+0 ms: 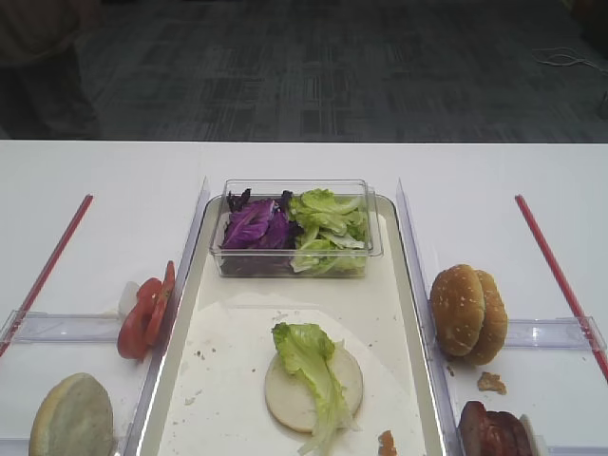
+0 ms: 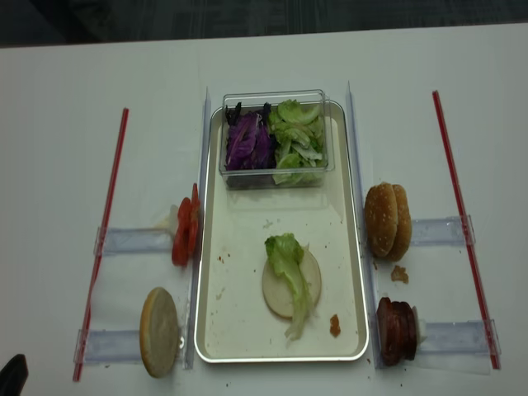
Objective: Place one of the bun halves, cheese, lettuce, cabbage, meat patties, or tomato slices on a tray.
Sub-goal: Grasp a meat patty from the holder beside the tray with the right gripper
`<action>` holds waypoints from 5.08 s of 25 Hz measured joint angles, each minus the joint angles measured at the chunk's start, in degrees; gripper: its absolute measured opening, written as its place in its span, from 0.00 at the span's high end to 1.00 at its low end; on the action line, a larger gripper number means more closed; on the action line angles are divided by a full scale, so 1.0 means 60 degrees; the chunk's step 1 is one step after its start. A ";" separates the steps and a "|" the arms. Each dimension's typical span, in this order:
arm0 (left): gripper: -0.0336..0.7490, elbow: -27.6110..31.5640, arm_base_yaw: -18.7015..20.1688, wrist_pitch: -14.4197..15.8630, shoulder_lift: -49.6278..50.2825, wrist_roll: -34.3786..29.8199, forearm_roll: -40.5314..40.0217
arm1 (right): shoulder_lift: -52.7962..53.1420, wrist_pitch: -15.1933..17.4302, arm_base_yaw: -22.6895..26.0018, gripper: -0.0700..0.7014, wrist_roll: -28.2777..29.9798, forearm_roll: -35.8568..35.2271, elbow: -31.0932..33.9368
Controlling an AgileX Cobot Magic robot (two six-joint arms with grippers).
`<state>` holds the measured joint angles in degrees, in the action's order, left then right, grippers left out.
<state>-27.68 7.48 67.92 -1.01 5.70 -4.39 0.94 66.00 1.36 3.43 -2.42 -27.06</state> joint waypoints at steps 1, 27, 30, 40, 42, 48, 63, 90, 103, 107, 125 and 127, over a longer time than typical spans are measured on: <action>0.58 0.0000 0.0000 0.0000 0.0000 0.0000 0.0000 | 0.0000 0.0000 0.0000 0.38 0.0000 0.0000 0.0000; 0.58 0.0000 0.0000 0.0000 0.0000 0.0000 0.0000 | -0.5522 0.1079 0.0000 0.36 -0.1352 -0.0712 -0.2069; 0.58 0.0000 0.0000 0.0000 0.0000 0.0000 0.0000 | -0.6114 0.1060 0.0000 0.36 -0.1355 -0.0797 -0.2252; 0.58 0.0000 0.0000 0.0000 0.0000 0.0000 0.0000 | -0.7214 0.1001 0.0000 0.36 -0.1430 -0.0949 -0.2295; 0.58 0.0000 0.0000 0.0000 0.0000 0.0000 0.0000 | -0.7236 0.1001 0.0000 0.36 -0.1430 -0.1084 -0.2295; 0.58 0.0000 0.0000 0.0000 0.0000 0.0000 0.0000 | -0.7446 0.1001 -0.0054 0.36 -0.1430 -0.1600 -0.2295; 0.58 0.0000 0.0000 0.0000 0.0000 0.0000 0.0000 | -0.9146 0.0851 -0.3017 0.36 -0.3365 -0.1834 -0.2378; 0.58 0.0000 0.0000 0.0000 0.0000 0.0000 0.0000 | -1.2846 -0.2074 -0.6434 0.36 -0.4694 -0.1687 -0.2396; 0.58 0.0000 0.0000 0.0000 0.0000 0.0000 0.0000 | -1.3056 -0.2693 -0.6449 0.36 -0.4694 -0.1687 -0.2396; 0.58 0.0000 0.0000 0.0000 0.0000 0.0000 0.0000 | -1.3056 -0.2742 -0.6449 0.36 -0.4694 -0.1687 -0.2396; 0.58 0.0000 0.0000 0.0000 0.0000 0.0000 0.0000 | -1.4004 -0.2770 -0.6449 0.37 -0.4714 -0.2049 -0.2396; 0.58 0.0000 0.0000 0.0000 0.0000 0.0000 0.0000 | -1.4093 -0.2830 -0.6449 0.37 -0.4714 -0.2061 -0.2396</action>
<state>-27.68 7.48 67.92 -1.01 5.70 -4.39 -83.61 49.02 -37.34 -24.86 -14.79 -41.43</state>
